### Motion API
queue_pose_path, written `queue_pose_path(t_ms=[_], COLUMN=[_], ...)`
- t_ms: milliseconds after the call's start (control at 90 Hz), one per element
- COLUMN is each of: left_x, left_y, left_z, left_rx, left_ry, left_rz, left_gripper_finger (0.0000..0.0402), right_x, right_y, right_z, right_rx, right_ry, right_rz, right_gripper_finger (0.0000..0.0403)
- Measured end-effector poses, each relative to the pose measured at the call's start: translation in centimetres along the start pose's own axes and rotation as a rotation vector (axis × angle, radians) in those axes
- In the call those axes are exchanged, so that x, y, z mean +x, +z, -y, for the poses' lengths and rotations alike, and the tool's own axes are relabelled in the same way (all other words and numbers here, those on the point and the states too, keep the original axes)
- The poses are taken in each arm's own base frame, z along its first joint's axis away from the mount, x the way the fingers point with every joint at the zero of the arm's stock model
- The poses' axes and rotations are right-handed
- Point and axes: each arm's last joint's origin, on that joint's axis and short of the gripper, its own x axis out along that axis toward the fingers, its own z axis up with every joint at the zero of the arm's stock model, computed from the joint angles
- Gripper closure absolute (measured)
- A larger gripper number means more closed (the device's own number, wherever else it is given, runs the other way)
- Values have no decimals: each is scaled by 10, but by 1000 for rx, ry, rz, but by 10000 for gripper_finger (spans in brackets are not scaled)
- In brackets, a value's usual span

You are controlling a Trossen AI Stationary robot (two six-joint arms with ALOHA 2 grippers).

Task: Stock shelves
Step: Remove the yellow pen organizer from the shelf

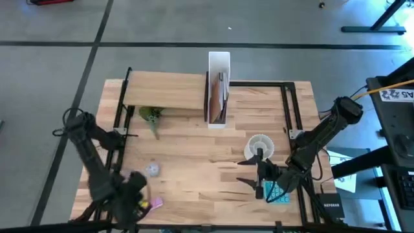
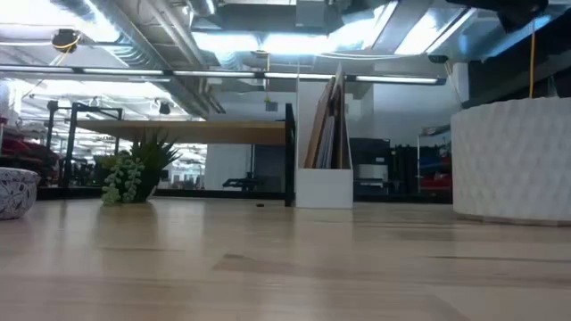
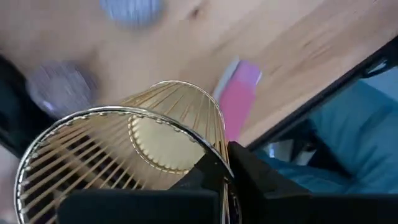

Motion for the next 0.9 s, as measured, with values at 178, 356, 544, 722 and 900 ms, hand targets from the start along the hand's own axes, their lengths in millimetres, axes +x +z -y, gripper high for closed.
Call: queue_pose_path(t_ms=[178,356,544,722,900], left_x=[20,32,50,63,63], left_y=[-26,-34,-33,-35,-35], left_z=[-24,-29,-36,-38,-37], left_rx=[-115,-137,-132,-120,-124], left_ry=[87,75,94,76,68], left_rz=[8,-1,13,-4,-14], left_gripper_finger=[401,401,401,401,378], right_x=[0,0,0,0,0], right_y=[1,3,4,4,4], right_z=[0,-1,-1,-1,-1], right_rx=[-13,1,4,6,2], right_ry=[-12,-5,-3,4,-4], right_rz=[16,30,33,32,35], right_gripper_finger=[139,139,139,139,139])
